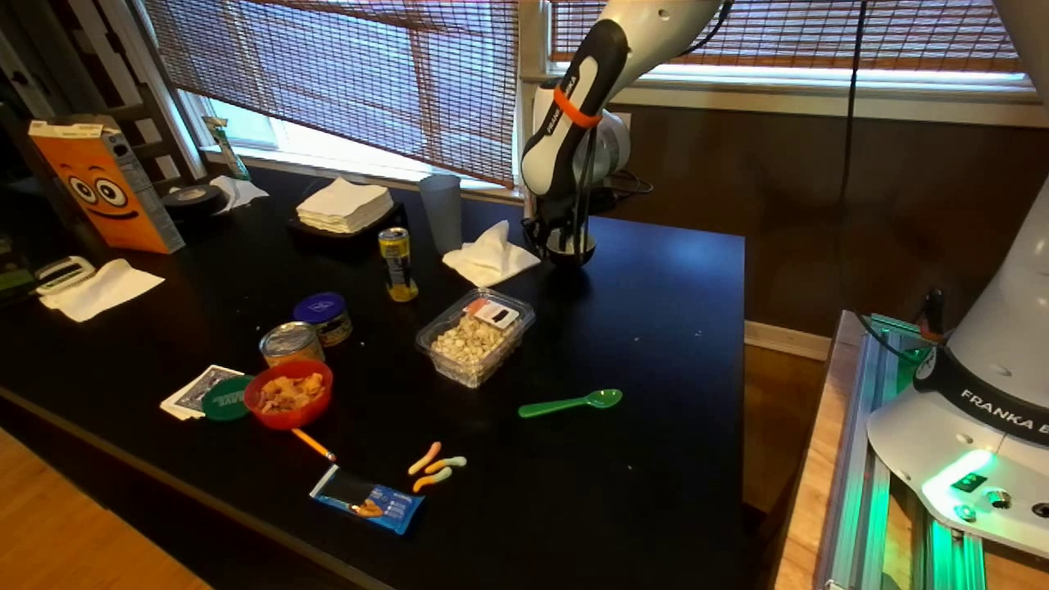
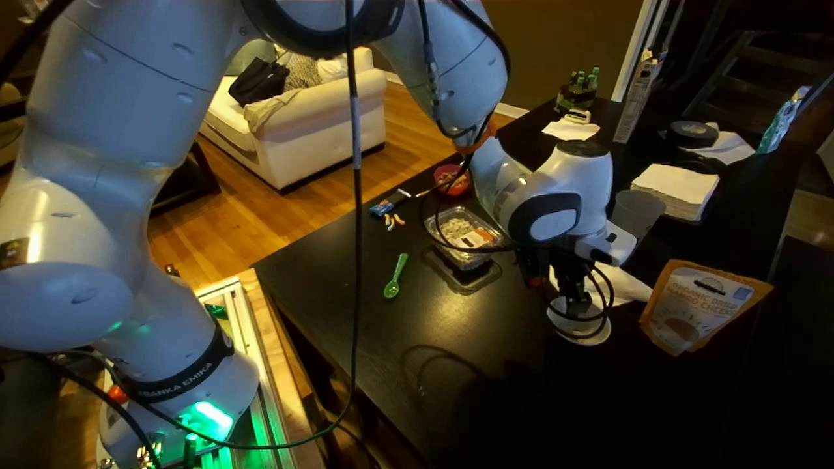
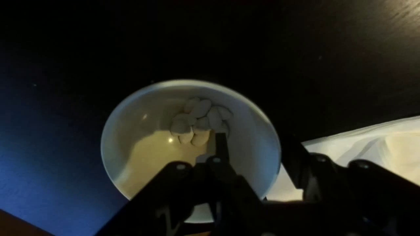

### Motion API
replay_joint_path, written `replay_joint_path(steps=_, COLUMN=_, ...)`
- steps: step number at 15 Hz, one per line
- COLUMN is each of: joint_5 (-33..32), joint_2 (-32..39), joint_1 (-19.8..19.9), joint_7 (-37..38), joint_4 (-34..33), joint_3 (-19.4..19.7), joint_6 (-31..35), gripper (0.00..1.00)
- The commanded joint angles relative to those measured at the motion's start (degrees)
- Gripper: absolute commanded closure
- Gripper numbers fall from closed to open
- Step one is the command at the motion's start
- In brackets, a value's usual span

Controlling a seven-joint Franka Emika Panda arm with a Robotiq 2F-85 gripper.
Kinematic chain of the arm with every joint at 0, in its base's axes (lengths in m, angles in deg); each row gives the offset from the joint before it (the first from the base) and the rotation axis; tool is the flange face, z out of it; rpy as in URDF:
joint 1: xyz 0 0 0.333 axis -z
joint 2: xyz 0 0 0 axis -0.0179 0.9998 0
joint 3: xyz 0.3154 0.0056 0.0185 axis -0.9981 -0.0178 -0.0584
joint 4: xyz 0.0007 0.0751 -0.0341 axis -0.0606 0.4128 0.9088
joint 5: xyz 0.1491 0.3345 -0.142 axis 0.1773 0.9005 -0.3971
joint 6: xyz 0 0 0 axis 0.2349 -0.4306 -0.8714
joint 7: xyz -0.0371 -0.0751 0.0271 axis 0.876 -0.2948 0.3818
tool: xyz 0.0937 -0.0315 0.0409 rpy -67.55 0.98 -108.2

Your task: Pour the contents in the black bowl into the clear bowl on the left.

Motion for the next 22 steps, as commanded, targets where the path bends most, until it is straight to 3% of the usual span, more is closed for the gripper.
replay_joint_path(steps=1, joint_5=-1.4, joint_2=1.2, joint_1=1.1, joint_7=-2.3, joint_4=-0.4, joint_3=-0.8, joint_6=3.1, gripper=0.84)
replay_joint_path(steps=3, joint_5=-1.5, joint_2=1.0, joint_1=0.5, joint_7=-2.3, joint_4=0.3, joint_3=-0.1, joint_6=4.0, gripper=0.99)
replay_joint_path(steps=7, joint_5=-3.7, joint_2=-4.0, joint_1=-4.4, joint_7=0.3, joint_4=7.1, joint_3=5.6, joint_6=6.4, gripper=0.99)
replay_joint_path(steps=11, joint_5=-11.0, joint_2=-11.4, joint_1=-9.2, joint_7=-4.3, joint_4=19.8, joint_3=10.9, joint_6=9.4, gripper=0.98)
replay_joint_path(steps=18, joint_5=-27.8, joint_2=-16.6, joint_1=-25.8, joint_7=-7.3, joint_4=38.6, joint_3=26.0, joint_6=20.2, gripper=0.98)
replay_joint_path(steps=20, joint_5=-27.0, joint_2=-19.2, joint_1=-27.0, joint_7=-12.0, joint_4=42.2, joint_3=25.4, joint_6=22.6, gripper=0.98)
replay_joint_path(steps=21, joint_5=-22.7, joint_2=-14.2, joint_1=-25.9, joint_7=-10.4, joint_4=37.9, joint_3=24.4, joint_6=21.0, gripper=0.92)
replay_joint_path(steps=22, joint_5=-22.6, joint_2=-15.0, joint_1=-26.9, joint_7=-11.6, joint_4=39.4, joint_3=24.4, joint_6=21.8, gripper=0.92)
